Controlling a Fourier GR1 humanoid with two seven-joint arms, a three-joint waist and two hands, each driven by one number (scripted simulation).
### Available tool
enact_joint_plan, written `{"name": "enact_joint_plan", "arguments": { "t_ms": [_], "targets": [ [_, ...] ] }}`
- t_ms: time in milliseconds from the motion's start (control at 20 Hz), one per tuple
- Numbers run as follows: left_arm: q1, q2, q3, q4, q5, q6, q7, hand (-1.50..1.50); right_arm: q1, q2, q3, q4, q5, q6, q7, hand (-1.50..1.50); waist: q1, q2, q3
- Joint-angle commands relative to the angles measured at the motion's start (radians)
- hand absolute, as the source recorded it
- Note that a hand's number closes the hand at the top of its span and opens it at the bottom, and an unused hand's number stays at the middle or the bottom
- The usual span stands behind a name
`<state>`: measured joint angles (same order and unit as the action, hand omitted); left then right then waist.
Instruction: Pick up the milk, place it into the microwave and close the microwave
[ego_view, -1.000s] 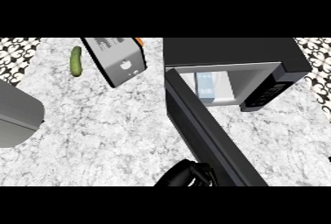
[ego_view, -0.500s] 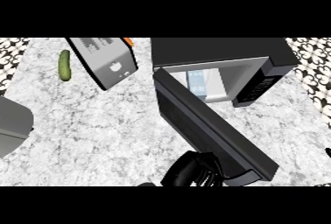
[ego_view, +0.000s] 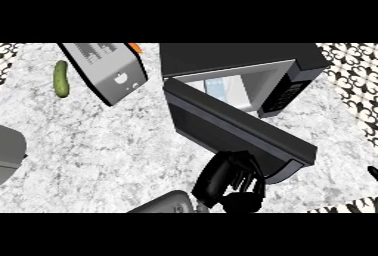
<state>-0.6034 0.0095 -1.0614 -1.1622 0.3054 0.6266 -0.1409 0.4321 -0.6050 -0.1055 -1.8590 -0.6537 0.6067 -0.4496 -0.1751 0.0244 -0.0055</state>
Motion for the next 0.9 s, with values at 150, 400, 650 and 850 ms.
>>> {"name": "enact_joint_plan", "arguments": {
  "t_ms": [150,400,650,850],
  "targets": [
    [-0.140,-0.009,0.060,0.070,0.102,0.103,-0.029,1.50,0.002,-0.036,-0.015,-0.045,-0.066,0.012,0.036,-1.50,-0.037,0.010,0.000],
    [-0.235,-0.009,0.100,0.142,0.167,0.132,-0.038,1.50,0.011,-0.046,-0.025,-0.052,-0.100,0.027,0.040,-1.50,-0.063,0.016,0.003],
    [-0.318,-0.009,0.162,0.215,0.248,0.100,-0.058,1.50,-0.007,-0.070,-0.031,-0.069,-0.119,0.018,0.067,-1.50,-0.068,0.030,0.002],
    [-0.328,-0.009,0.179,0.257,0.305,0.092,-0.106,1.50,-0.023,-0.094,-0.051,-0.064,-0.156,0.007,0.088,-1.50,-0.063,0.038,0.001]
  ]
}}
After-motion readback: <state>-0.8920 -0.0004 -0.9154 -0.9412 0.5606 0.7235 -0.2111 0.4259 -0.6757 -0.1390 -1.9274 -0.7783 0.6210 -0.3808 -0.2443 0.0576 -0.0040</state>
